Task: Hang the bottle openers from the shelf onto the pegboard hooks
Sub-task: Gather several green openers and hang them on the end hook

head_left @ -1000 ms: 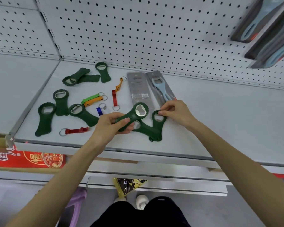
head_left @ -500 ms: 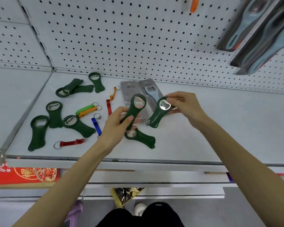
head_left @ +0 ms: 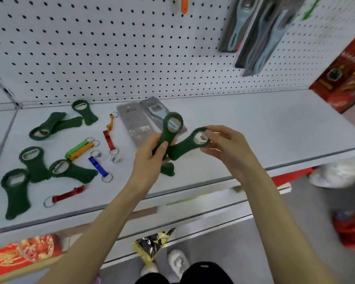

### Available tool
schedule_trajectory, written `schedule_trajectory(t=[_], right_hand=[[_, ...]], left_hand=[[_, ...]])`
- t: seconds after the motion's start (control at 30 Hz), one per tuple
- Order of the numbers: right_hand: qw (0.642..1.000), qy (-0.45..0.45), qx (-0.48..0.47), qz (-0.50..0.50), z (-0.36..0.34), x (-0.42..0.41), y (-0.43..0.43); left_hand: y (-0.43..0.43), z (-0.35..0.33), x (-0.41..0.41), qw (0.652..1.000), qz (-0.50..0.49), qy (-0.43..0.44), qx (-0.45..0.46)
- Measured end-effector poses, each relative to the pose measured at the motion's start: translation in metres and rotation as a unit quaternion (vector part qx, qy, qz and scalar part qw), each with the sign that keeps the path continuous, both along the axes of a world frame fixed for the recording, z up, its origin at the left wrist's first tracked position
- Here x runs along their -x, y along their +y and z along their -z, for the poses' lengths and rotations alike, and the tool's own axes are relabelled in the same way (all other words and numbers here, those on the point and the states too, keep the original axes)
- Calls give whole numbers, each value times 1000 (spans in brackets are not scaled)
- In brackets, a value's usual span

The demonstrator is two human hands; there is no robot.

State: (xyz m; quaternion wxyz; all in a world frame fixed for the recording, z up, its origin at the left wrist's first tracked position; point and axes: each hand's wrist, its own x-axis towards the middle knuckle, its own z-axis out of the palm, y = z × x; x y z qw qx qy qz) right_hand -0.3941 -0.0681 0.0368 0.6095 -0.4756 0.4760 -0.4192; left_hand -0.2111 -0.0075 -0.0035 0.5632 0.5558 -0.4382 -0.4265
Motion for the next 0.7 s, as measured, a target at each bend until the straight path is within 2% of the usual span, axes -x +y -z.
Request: schedule_trajectory(t=[0.1,0.2,0.4,0.7], right_hand=[[999,3,-18,46,4,27,21],[997,7,-15,71,2,46,31],[997,-15,1,78,0,73,41],[999,-42,13,15,-8,149,27]], left_hand=[[7,3,22,994,77,71,-16],[10,3,42,990,115,79,-17],[15,-2,77,993,113,22,-14],[19,-10,159,993,65,-95,3]])
